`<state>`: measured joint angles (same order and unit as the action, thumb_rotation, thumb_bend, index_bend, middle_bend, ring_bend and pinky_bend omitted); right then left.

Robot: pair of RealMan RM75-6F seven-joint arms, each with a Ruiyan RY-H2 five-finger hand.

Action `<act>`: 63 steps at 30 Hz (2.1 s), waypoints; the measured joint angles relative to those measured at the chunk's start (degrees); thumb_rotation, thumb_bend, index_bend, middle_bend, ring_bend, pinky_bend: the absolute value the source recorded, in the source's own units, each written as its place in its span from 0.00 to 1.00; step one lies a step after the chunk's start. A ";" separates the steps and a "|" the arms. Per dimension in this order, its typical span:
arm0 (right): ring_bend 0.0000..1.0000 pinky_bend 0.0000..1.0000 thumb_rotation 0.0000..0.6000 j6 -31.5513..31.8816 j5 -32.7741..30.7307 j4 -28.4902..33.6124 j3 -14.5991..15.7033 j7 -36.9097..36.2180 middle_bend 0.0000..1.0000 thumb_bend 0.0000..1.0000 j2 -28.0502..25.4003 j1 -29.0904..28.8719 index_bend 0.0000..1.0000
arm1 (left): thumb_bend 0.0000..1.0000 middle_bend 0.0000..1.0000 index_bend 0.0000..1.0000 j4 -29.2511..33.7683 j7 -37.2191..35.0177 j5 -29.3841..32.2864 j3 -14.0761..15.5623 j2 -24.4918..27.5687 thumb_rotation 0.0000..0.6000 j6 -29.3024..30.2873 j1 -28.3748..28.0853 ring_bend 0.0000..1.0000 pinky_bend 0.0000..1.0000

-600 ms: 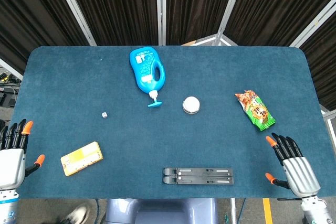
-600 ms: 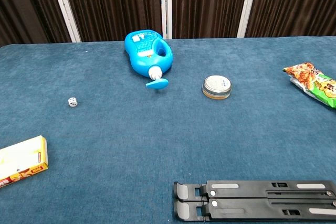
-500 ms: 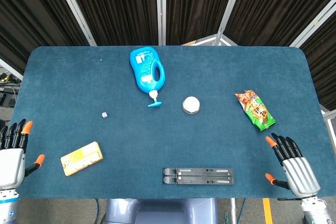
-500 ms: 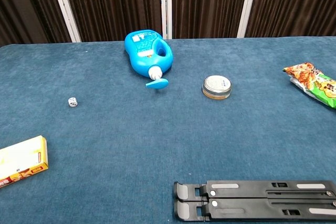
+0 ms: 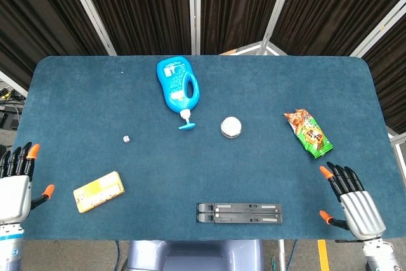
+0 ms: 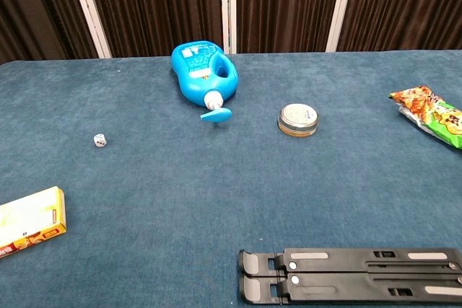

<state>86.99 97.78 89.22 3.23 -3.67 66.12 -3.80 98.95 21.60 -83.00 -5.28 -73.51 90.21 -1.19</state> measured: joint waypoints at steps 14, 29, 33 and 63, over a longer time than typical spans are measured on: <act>0.00 0.00 1.00 0.42 0.55 0.40 0.27 -1.09 0.00 0.08 -0.61 0.06 0.00 | 0.29 0.00 0.28 -1.87 10.23 15.35 -8.96 -5.59 1.00 -11.16 -11.20 0.00 0.00; 0.00 0.00 1.00 0.19 0.06 0.87 0.20 -3.74 0.00 0.08 -1.69 -0.15 0.00 | 0.30 0.00 0.40 -14.34 30.77 38.76 -17.27 -22.31 1.00 -17.03 -29.32 0.00 0.00; 0.00 0.00 1.00 0.23 -0.17 0.91 0.09 -4.23 0.00 0.08 -1.94 -0.15 0.00 | 0.30 0.00 0.40 -18.44 33.15 42.52 -18.14 -26.30 1.00 -16.79 -32.76 0.00 0.00; 0.00 0.00 1.00 0.29 -0.51 0.65 -0.12 -6.19 0.00 0.08 -2.52 -0.21 0.00 | 0.38 0.00 0.41 -33.99 33.35 46.94 -16.26 -37.01 1.00 -20.04 -41.16 0.00 0.00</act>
<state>87.28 97.27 89.87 3.11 -9.86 63.60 -4.01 64.95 54.96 -36.07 -21.54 -110.52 70.17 -42.35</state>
